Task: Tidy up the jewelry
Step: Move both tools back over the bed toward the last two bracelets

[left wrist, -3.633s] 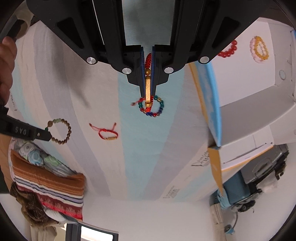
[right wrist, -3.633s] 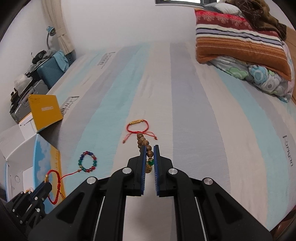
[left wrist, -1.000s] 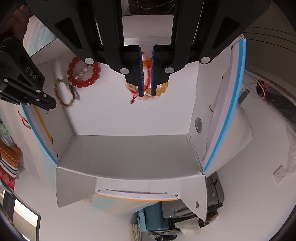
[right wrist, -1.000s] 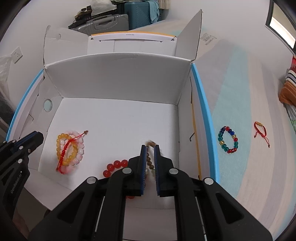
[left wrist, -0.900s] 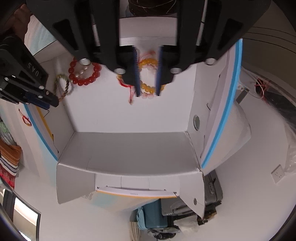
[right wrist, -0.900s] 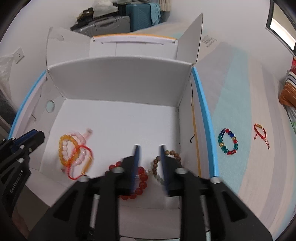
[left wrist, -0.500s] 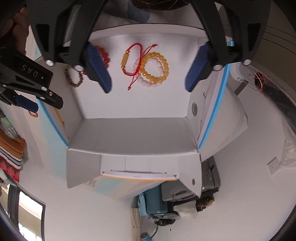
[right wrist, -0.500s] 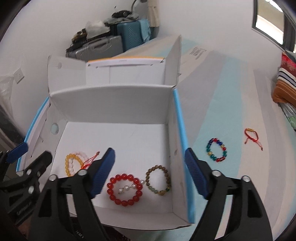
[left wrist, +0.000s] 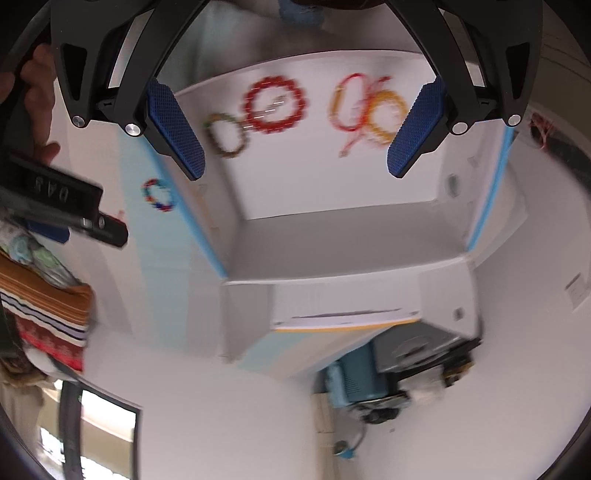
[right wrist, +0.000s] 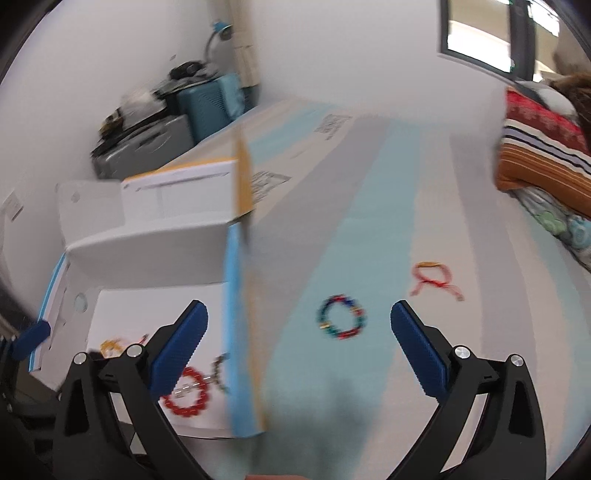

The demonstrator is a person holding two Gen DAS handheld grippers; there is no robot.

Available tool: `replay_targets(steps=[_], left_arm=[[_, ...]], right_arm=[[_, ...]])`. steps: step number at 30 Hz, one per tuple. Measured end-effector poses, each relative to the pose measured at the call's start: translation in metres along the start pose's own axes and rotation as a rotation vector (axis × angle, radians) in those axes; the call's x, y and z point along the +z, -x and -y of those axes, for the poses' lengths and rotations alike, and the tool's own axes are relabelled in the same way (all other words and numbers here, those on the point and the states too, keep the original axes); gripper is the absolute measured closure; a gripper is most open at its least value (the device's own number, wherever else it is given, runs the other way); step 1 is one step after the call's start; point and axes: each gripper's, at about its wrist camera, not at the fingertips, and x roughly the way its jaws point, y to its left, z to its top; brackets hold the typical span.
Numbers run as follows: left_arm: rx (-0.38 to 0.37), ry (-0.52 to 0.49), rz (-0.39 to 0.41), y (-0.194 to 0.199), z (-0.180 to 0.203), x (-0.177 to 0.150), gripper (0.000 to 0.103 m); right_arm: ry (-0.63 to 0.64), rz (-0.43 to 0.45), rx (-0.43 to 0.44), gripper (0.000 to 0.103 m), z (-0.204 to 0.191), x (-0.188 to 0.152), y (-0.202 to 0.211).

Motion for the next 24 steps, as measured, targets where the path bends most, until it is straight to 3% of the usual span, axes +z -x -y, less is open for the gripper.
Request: replay_targets(steps=[6, 13, 18, 24], left_arm=[[-0.099, -0.069, -0.001, -0.012, 0.070, 0.013, 0.006], [-0.207, -0.157, -0.021, -0.038, 0.155, 0.023, 0.006], [-0.240, -0.178, -0.044, -0.067, 0.197, 0.025, 0.006], [-0.236, -0.184, -0.089, -0.113, 0.217, 0.016, 0.006]], right_arm=[[-0.089, -0.007, -0.073, 0.008, 0.079, 0.019, 0.006], [-0.144, -0.044, -0.179, 0.008, 0.165, 0.039, -0.018], [-0.156, -0.065, -0.199, 0.008, 0.201, 0.044, -0.042], [-0.158, -0.117, -0.196, 0.008, 0.220, 0.047, -0.093]])
